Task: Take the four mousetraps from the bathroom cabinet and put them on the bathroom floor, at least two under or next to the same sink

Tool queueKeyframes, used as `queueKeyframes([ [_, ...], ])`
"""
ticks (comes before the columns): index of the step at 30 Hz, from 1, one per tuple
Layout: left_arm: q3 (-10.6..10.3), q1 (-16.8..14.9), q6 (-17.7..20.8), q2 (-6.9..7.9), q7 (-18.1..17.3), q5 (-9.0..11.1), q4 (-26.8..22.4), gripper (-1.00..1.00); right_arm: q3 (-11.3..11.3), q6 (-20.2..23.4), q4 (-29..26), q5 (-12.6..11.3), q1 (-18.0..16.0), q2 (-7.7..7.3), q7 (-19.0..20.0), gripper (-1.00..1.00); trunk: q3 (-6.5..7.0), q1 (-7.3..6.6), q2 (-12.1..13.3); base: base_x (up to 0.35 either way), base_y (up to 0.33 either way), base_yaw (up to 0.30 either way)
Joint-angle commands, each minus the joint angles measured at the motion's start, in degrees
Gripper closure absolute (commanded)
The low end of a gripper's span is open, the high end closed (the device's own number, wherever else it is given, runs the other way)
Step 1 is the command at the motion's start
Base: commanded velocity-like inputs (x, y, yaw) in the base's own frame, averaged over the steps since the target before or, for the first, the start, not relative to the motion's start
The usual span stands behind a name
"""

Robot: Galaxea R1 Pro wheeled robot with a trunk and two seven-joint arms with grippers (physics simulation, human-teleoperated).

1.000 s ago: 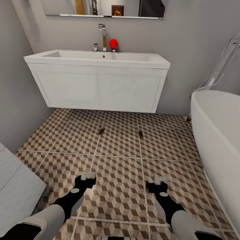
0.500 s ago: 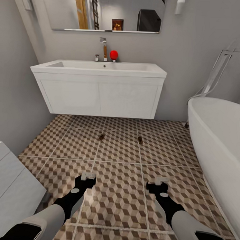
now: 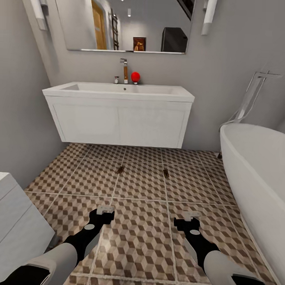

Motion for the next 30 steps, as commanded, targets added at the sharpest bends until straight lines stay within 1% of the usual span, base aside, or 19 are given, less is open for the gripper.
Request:
queueKeyframes([
  [1,-0.47,-0.04,-0.19,-0.01,0.41,0.1,0.11,-1.0,-0.48,-0.2,0.09,0.57,-0.04,0.06,-0.11,-1.0,0.18,-0.03,0.0,0.0,0.0,0.0],
  [9,-0.4,-0.04,-0.22,-0.02,0.35,0.35,0.32,-1.0,-0.48,-0.14,0.33,0.54,0.02,0.04,-0.11,-1.0,1.95,-0.24,0.11,0.0,0.0,0.0],
  [15,-0.38,-0.04,-0.22,-0.01,0.34,0.6,0.78,-1.0,-0.48,-0.21,2.3,0.57,0.04,0.02,-0.11,-1.0,3.28,-0.4,0.19,0.0,0.0,0.0],
  [22,-0.41,-0.04,-0.29,-0.05,0.34,0.57,2.97,-1.0,-0.48,-0.63,4.39,0.61,0.05,-0.18,-0.11,-1.0,4.83,-0.58,0.28,0.0,0.0,0.0],
  [30,-0.44,-0.04,-0.25,-0.08,0.34,0.54,4.05,-1.0,-0.53,-1.0,5.01,0.54,0.04,-0.54,-0.11,-1.0,6.61,-0.78,0.39,0.0,0.0,0.0],
])
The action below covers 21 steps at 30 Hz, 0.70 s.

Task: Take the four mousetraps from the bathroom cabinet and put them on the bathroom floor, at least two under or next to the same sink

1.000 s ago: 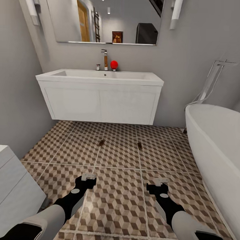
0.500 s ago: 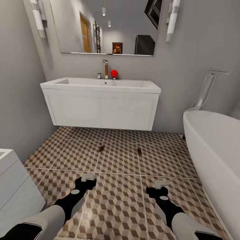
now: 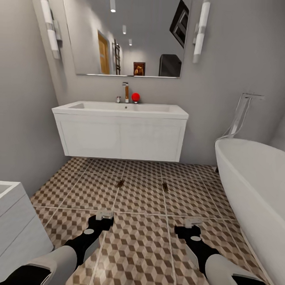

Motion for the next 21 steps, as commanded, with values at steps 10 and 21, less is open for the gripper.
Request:
queueKeyframes([
  [10,-0.43,-0.04,-0.27,-0.01,0.37,0.22,0.45,-1.0,-0.51,-0.33,0.19,0.58,-0.06,-0.1,-0.21,-1.0,2.17,-0.27,0.12,0.0,0.0,0.0],
  [21,-0.42,0.03,-0.65,-0.27,0.39,3.17,1.92,-1.0,-0.47,-0.4,0.26,0.61,-0.03,-0.02,-2.69,-1.0,4.61,-0.55,0.26,0.0,0.0,0.0],
])
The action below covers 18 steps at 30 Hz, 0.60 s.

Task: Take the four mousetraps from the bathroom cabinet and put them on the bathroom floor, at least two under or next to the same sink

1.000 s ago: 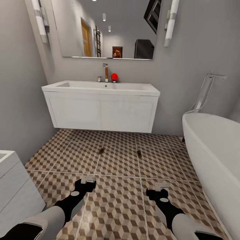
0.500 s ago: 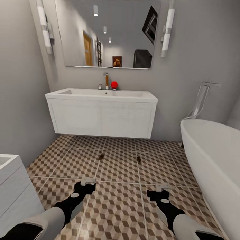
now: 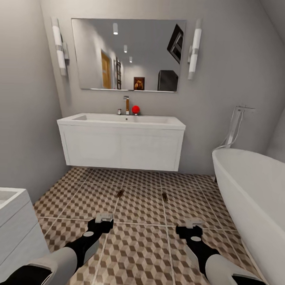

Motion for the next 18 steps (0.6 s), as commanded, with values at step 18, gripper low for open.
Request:
queueKeyframes([
  [18,-0.54,-0.02,-0.33,-0.21,0.24,2.36,1.09,-1.0,-0.45,-0.13,0.66,0.52,-0.03,0.27,-3.16,-1.0,3.81,-1.05,1.38,0.0,0.0,0.0],
])
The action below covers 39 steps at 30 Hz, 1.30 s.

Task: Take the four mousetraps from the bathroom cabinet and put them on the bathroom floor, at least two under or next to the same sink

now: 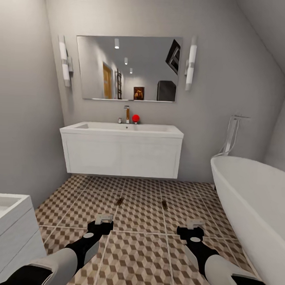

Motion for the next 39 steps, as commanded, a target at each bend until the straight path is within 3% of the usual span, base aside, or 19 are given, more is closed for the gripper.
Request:
queueKeyframes([
  [1,-0.51,-0.04,-0.21,0.02,0.19,0.59,0.06,-1.0,-0.49,-0.17,0.09,0.57,-0.04,0.05,-0.16,-1.0,0.12,-0.24,0.39,0.0,0.0,0.0],
  [39,-0.62,-0.04,-0.13,-0.11,0.19,0.72,0.78,-1.0,-0.49,-0.03,0.2,0.9,-0.04,-0.11,-0.16,-1.0,6.94,-8.58,15.63,0.0,0.0,0.0],
])
